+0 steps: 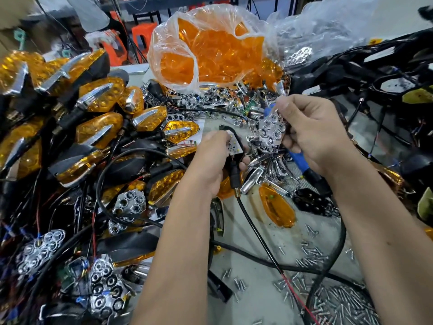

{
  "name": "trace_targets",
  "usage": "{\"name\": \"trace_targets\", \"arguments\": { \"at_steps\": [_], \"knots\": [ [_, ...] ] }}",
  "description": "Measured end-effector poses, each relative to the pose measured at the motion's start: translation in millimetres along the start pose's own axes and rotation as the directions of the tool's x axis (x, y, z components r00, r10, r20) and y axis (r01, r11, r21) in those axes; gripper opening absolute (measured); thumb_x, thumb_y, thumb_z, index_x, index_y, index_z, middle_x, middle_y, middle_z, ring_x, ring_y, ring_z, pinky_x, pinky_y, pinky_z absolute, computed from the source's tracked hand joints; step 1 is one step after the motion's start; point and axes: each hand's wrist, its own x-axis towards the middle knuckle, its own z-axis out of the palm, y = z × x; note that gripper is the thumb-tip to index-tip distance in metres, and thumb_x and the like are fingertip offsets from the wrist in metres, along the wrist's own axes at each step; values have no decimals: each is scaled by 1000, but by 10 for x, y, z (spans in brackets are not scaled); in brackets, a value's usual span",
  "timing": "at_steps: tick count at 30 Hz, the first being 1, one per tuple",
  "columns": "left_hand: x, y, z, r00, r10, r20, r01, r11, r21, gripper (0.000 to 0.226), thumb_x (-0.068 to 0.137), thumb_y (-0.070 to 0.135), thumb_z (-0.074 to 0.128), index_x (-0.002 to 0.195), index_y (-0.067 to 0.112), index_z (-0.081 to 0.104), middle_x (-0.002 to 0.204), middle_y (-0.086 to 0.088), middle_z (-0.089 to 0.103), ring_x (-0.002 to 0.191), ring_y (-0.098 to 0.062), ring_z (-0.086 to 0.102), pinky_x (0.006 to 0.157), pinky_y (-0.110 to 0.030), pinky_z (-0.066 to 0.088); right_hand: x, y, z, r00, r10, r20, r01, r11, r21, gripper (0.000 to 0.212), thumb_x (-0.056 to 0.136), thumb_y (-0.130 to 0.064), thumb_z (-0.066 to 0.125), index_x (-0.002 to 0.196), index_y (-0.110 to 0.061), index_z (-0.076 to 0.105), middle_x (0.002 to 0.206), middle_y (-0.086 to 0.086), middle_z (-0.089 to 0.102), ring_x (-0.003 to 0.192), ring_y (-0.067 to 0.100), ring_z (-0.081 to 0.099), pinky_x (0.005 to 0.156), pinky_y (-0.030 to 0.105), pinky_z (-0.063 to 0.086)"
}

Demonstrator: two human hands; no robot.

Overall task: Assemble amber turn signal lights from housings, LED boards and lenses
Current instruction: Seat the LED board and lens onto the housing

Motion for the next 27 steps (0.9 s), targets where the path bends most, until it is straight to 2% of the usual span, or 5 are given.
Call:
{"name": "trace_targets", "arguments": {
  "at_steps": [6, 12, 16, 22, 27],
  "knots": [
    [-53, 9, 62, 991, -110, 80, 112, 993, -23, 18, 104, 10, 35, 103, 2, 51, 69, -13, 63, 46, -23, 56, 42, -24, 46, -8, -20, 16, 975, 46, 217, -69, 992, 102, 6, 103, -14, 62, 98, -15, 59, 63, -6, 57, 50, 13, 52, 40, 18, 34],
    [-51, -6, 69, 987, -79, 142, 81, 997, -5, 16, 105, 9, 36, 96, 5, 50, 74, -15, 65, 51, -27, 58, 46, -28, 49, -7, -23, 7, 995, 15, 102, -26, 994, 103, 18, 98, -9, 70, 111, -17, 61, 70, 2, 65, 47, 9, 43, 43, 17, 35],
    [-48, -11, 39, 979, -34, 203, 28, 999, 32, 16, 107, 11, 36, 101, 5, 49, 79, -15, 66, 57, -27, 60, 52, -33, 50, -10, -33, -16, 988, -63, 140, 61, 998, 23, 16, 98, -16, 68, 110, -27, 70, 70, -4, 64, 52, 9, 40, 45, 17, 35],
    [-53, -5, 11, 960, 42, 276, -55, 998, 41, 25, 110, 15, 31, 111, 6, 55, 88, -15, 64, 65, -27, 60, 57, -35, 51, -15, -21, 24, 988, -107, 113, 127, 974, -188, 31, 106, -9, 51, 113, -29, 74, 64, -11, 51, 65, 13, 44, 67, 25, 41],
    [-74, -19, 0, 947, 62, 316, -123, 976, 178, 32, 107, 13, 32, 124, 17, 58, 97, -18, 64, 66, -25, 59, 58, -34, 51, -28, -49, 123, 981, -46, 188, 101, 949, -298, 18, 98, -26, 65, 102, -19, 80, 98, -5, 73, 89, 5, 65, 78, 28, 50]
  ]
}}
